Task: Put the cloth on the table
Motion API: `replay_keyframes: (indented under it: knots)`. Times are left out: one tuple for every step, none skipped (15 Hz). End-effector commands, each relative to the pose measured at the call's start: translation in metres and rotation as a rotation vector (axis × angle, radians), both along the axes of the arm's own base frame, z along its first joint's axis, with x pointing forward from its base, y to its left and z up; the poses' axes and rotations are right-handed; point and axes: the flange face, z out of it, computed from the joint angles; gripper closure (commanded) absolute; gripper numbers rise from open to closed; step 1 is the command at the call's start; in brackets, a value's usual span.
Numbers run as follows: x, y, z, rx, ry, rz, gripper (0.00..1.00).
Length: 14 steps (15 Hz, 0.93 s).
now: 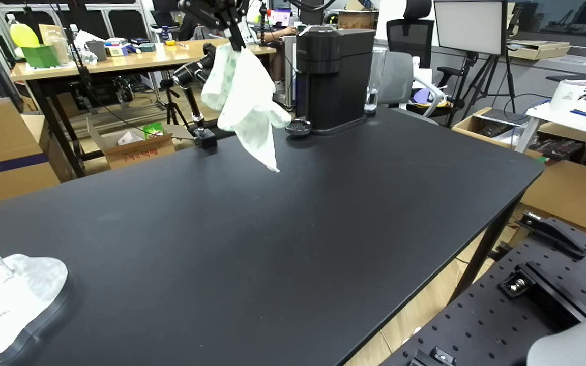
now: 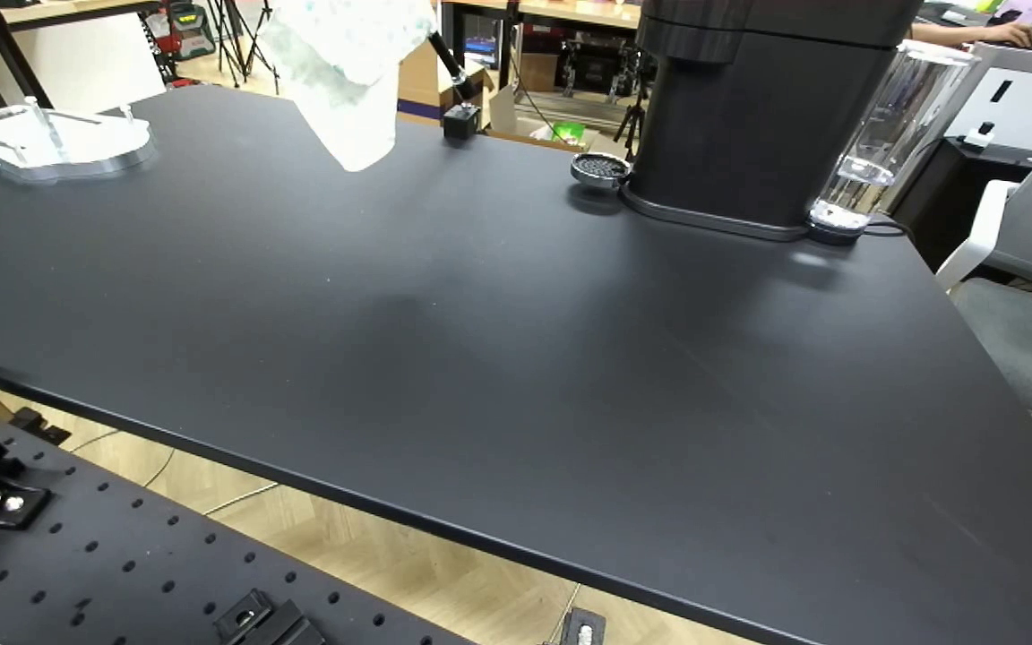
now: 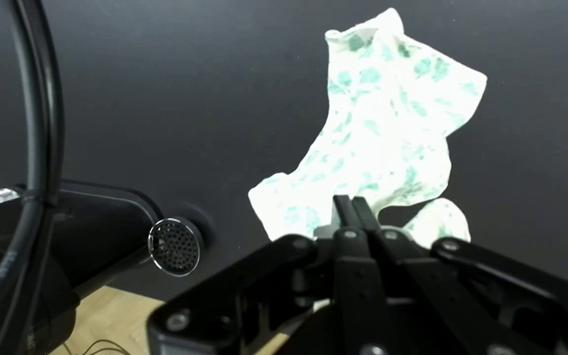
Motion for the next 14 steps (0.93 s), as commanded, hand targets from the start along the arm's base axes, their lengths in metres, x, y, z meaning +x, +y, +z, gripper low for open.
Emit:
replay_keyframes:
  knots:
    - [0.019,-0.005,-0.027,0.024,0.047,-0.057,1.0]
    - [0.022,-0.007,-0.033,0.028,0.058,-0.065,1.0]
    - [0.025,-0.008,-0.038,0.035,0.066,-0.071,1.0]
    - [0.027,-0.01,-0.041,0.042,0.067,-0.076,1.0]
    - [0.029,-0.01,-0.042,0.05,0.067,-0.079,1.0]
    - [0.03,-0.011,-0.042,0.059,0.065,-0.082,1.0]
    - [0.031,-0.011,-0.041,0.064,0.06,-0.083,1.0]
    - [0.032,-0.011,-0.04,0.069,0.057,-0.086,1.0]
    - [0.033,-0.011,-0.038,0.071,0.053,-0.085,1.0]
    - [0.034,-0.013,-0.037,0.073,0.049,-0.086,1.0]
    - [0.036,-0.014,-0.036,0.076,0.045,-0.091,1.0]
    - [0.037,-0.017,-0.034,0.078,0.04,-0.095,1.0]
    - [0.038,-0.019,-0.033,0.08,0.034,-0.101,1.0]
    - [0.04,-0.022,-0.031,0.085,0.029,-0.108,1.0]
